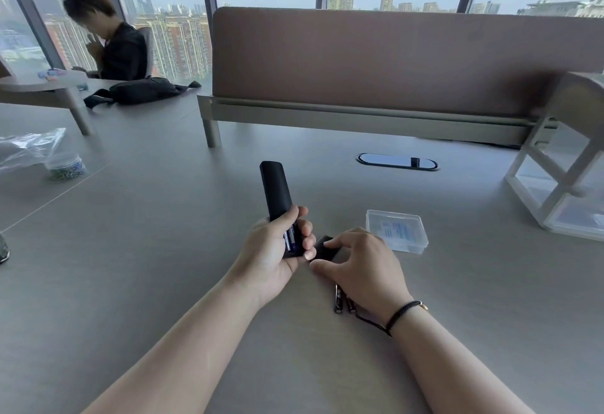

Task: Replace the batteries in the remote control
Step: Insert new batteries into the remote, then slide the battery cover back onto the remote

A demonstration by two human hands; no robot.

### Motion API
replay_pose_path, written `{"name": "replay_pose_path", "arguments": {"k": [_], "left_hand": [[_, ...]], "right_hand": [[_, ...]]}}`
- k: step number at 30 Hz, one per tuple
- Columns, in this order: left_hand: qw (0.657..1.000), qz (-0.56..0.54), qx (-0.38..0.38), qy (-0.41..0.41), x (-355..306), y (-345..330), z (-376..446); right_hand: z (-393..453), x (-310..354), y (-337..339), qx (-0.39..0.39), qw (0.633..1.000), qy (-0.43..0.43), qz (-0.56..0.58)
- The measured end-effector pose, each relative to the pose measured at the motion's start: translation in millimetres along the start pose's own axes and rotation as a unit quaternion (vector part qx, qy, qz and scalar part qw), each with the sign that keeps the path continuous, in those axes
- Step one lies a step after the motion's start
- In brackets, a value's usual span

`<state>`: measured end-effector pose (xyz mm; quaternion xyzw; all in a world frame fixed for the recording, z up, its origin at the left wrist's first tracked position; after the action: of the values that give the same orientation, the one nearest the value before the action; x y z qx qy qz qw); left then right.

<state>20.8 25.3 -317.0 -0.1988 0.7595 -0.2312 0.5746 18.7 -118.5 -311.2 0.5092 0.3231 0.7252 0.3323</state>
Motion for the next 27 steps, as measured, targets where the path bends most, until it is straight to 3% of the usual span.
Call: {"name": "replay_pose_path", "arguments": {"k": [7,15,23,27], "left_hand": [[1.0,0.006,0.017,0.006,1.1,-4.8,-4.0],[1.0,0.016,-0.015,0.012,0.0,3.8,-1.8],[0.996,-0.014,-0.017,0.082,13.4,-0.2,-7.3],[0.992,0.041,0.011,0.12,20.7,-1.9,-9.1]], "right_hand": [[-0.3,-12.5,20.3,-0.078,0.989,-0.037,0.122],[-12.2,-5.2,44.5,-0.137,0.964,0.016,0.228],[-29.4,45.9,44.7,-0.102,0.96,0.194,0.174],[-36.2,61.2,34.8,-0.063,0.957,0.261,0.11]]}}
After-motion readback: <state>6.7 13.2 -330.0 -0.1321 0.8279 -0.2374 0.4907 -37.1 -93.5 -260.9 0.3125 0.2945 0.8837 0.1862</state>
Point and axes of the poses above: each hand's wrist, its own z-axis towards the middle knuckle, its own y-axis out of the back of the hand, x = y × z, the point moved 9 cm from there along z, towards the middle knuckle, and after that the axes turned 7 degrees about y, right-handed, at the moved point
